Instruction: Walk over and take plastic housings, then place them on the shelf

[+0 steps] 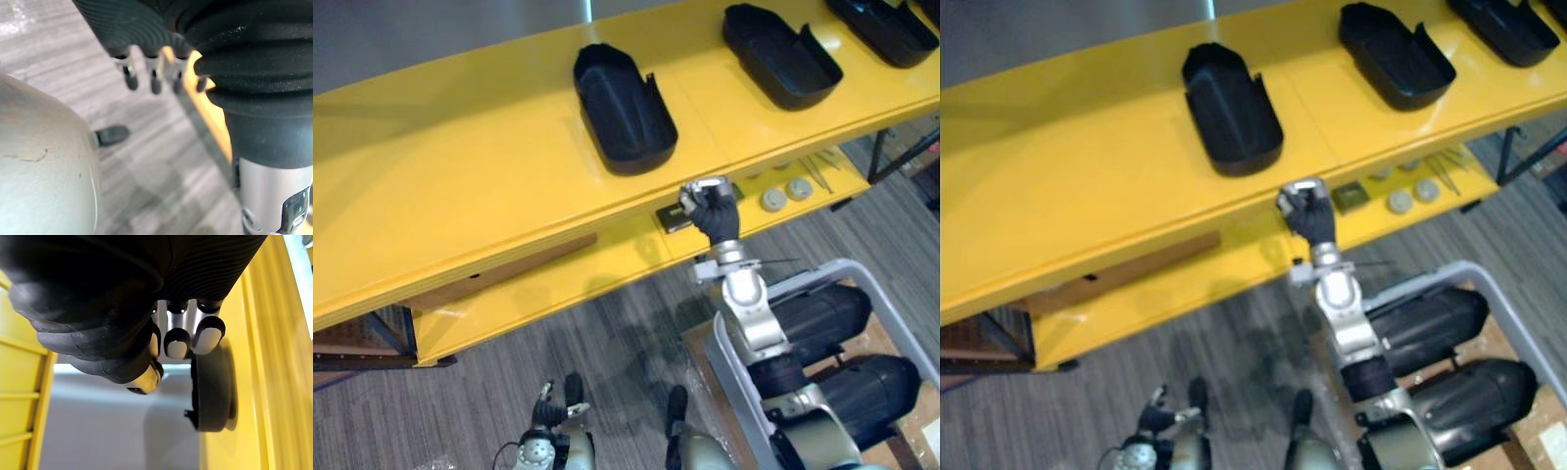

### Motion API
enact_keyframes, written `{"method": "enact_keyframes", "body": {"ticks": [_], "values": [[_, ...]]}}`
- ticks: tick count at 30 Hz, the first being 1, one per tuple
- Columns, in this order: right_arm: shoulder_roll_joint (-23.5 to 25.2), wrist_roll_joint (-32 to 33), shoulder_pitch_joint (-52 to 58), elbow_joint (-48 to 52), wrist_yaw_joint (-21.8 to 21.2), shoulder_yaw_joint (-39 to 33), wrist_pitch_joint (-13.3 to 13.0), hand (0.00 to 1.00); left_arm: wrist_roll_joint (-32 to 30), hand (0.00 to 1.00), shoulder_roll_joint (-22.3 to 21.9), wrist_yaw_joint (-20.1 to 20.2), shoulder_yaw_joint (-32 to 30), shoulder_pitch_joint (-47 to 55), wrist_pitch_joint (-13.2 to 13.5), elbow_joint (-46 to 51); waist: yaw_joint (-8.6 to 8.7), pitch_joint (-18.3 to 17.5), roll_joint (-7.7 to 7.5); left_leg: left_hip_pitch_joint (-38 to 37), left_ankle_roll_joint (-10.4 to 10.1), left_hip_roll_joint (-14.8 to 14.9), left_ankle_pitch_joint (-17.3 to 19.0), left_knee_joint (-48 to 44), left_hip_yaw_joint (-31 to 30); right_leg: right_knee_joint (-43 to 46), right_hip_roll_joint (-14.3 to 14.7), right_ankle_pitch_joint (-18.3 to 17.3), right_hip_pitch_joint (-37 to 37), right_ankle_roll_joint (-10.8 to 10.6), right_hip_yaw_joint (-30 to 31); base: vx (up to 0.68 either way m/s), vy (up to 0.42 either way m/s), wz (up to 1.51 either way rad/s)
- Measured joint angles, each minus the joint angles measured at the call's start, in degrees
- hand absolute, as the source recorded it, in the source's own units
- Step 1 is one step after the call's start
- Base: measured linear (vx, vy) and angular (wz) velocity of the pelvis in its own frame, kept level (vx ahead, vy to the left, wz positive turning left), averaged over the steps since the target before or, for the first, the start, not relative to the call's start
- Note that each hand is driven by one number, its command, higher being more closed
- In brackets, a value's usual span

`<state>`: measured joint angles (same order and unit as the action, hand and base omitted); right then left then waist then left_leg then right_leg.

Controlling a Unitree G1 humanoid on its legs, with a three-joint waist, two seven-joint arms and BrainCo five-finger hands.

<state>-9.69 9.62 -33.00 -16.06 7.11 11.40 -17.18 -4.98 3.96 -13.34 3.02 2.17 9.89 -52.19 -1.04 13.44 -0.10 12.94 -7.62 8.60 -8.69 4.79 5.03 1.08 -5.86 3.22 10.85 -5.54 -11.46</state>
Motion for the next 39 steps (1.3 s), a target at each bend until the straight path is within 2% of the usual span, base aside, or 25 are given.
{"method": "enact_keyframes", "body": {"ticks": [6,10,20,24,30,39], "values": [[-2.22,-0.83,-6.19,-8.39,1.63,-1.44,0.54,1.0,0.02,0.0,-0.01,0.03,-0.02,0.08,0.0,0.25,-0.49,-0.17,0.31,0.14,0.18,-0.24,-0.24,0.0,-1.36,0.01,-0.06,-0.01,-0.69,0.0,-1.28,0.0,0.008,0.1],[-2.43,-0.59,-9.34,-12.1,1.58,-2.29,1.37,1.0,0.02,0.0,-0.02,0.08,-0.08,0.08,0.02,0.32,-1.28,-0.14,0.36,0.14,0.23,-0.26,-0.31,0.22,-1.48,0.08,-0.06,-0.02,-0.73,0.01,-1.34,0.0,0.002,0.01],[-5.08,0.86,-18.27,-23.31,1.35,-2.35,2.57,1.0,0.21,0.0,-0.03,0.85,0.07,0.07,0.07,0.69,-1.68,0.27,1.08,0.91,0.24,-0.41,-0.65,0.24,-3.0,0.48,-0.06,-0.27,-0.75,0.25,-2.78,0.0,-0.001,0.06],[-6.44,0.85,-21.79,-28.17,1.24,-2.82,3.8,1.0,0.68,0.0,-0.19,1.04,0.38,0.08,0.13,1.5,-3.22,0.59,1.77,1.12,0.23,-0.43,-0.79,0.22,-3.35,0.5,-0.06,-0.3,-0.75,0.29,-3.15,0.01,-0.004,0.04],[-6.92,0.96,-22.28,-29.93,0.89,-3.53,4.65,1.0,1.97,0.0,-0.23,1.18,0.43,0.09,0.1,1.47,-3.71,0.67,1.9,1.33,0.23,-0.85,-0.94,0.24,-5.05,2.53,-0.53,-1.9,-0.74,0.2,-4.71,0.01,-0.004,0.14],[-6.89,1.92,-23.37,-30.01,0.28,-3.52,4.65,1.0,2.43,0.0,-0.52,1.22,0.44,0.02,0.17,1.51,-4.41,1.2,2.7,1.54,0.26,-1.24,-0.91,0.25,-5.0,2.57,-1.03,-1.98,-0.49,0.06,-4.71,0.0,0.001,0.0]]}}
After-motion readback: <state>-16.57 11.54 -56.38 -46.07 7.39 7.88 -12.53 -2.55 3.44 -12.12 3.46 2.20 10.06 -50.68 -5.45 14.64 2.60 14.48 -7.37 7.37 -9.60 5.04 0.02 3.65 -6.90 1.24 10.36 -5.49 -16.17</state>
